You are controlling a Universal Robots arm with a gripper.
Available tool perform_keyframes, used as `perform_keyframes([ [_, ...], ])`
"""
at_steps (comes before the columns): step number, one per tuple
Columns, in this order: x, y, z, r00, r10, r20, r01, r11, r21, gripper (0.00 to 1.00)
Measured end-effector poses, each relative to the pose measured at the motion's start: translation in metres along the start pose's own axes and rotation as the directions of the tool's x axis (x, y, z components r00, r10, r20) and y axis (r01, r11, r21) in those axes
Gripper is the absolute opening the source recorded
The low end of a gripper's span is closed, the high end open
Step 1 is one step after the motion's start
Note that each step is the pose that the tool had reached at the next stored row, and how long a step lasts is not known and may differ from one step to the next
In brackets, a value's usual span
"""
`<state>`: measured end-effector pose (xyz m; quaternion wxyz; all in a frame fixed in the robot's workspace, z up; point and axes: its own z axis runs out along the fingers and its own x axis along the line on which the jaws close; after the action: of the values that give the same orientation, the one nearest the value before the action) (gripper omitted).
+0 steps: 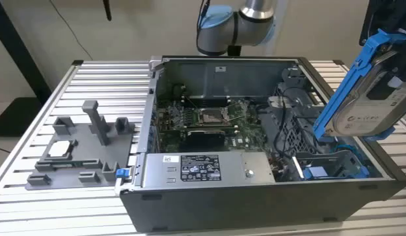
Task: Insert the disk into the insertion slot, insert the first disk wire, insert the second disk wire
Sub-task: 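Insert the disk into the insertion slot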
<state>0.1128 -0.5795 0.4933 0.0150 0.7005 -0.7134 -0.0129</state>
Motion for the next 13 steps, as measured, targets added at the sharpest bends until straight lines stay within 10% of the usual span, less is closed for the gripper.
perform_keyframes([
  [13, 0.0001, -0.0002, 0.0044, 1.0, 0.0, 0.0001, 0.0, 1.0, 0.0, 0.0],
])
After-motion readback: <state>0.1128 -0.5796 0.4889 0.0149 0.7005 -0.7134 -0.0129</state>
